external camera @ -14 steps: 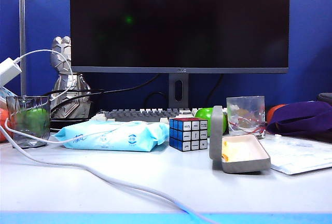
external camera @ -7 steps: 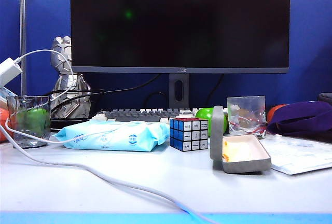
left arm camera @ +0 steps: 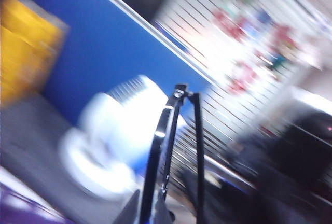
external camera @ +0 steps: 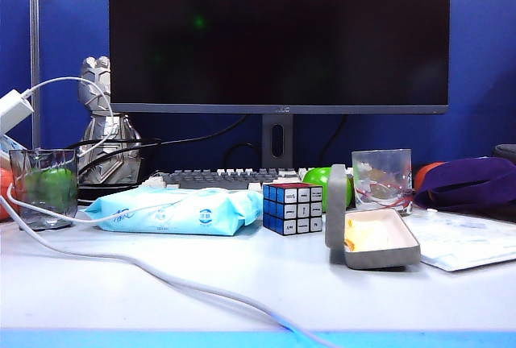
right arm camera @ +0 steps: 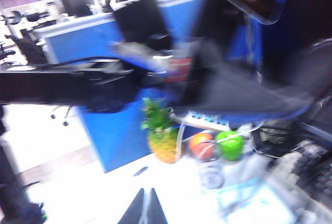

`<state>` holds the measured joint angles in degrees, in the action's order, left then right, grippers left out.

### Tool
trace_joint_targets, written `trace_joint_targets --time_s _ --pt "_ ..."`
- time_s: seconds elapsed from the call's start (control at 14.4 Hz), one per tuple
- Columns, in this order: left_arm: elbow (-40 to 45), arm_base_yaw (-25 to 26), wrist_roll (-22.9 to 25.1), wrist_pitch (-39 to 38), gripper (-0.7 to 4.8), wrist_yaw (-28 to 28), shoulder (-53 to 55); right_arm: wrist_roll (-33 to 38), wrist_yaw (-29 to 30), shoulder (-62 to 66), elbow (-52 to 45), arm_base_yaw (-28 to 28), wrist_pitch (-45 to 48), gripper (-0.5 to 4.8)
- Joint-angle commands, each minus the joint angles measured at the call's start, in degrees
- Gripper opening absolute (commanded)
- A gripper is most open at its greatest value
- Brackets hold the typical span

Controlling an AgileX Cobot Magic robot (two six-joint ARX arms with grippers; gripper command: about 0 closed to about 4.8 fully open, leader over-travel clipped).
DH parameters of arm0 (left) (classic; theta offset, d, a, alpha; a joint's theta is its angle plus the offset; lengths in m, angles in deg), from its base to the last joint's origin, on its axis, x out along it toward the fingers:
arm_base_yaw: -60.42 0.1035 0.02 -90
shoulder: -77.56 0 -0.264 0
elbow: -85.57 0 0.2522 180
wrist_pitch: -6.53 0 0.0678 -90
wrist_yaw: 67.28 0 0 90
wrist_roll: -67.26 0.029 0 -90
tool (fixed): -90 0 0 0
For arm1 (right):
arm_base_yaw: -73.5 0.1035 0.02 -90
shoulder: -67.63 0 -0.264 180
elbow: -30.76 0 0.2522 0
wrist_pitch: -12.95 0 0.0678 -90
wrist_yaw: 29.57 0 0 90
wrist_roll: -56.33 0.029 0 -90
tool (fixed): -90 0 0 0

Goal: Pick up the glasses, fold the temples of the glasses, place the glasses into the glasses case, and finally close the glasses case.

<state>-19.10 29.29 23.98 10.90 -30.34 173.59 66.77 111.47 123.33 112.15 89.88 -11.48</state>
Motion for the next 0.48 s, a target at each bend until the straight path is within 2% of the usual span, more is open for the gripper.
trace_joint_targets --time_s 0.07,0.21,0.35,0.48 --pt "-0.4 0.0 1.4 0.9 -0.06 7.0 -0.4 -0.4 1.8 -3.1 0.2 0.1 -4.1 -0.01" --pt "-0.4 0.0 0.3 0.9 -0.06 9.4 -0.4 -0.4 5.7 -3.5 0.2 0.2 -6.8 -0.01" --pt "-0.4 0.0 -3.1 1.1 -0.06 9.3 -0.4 -1.7 5.7 -3.1 0.2 0.2 -8.8 -0.01" --pt "-0.4 -0.8 -3.9 1.2 -0.06 9.1 -0.4 -1.9 5.6 -1.6 0.2 0.2 -7.2 -0.01"
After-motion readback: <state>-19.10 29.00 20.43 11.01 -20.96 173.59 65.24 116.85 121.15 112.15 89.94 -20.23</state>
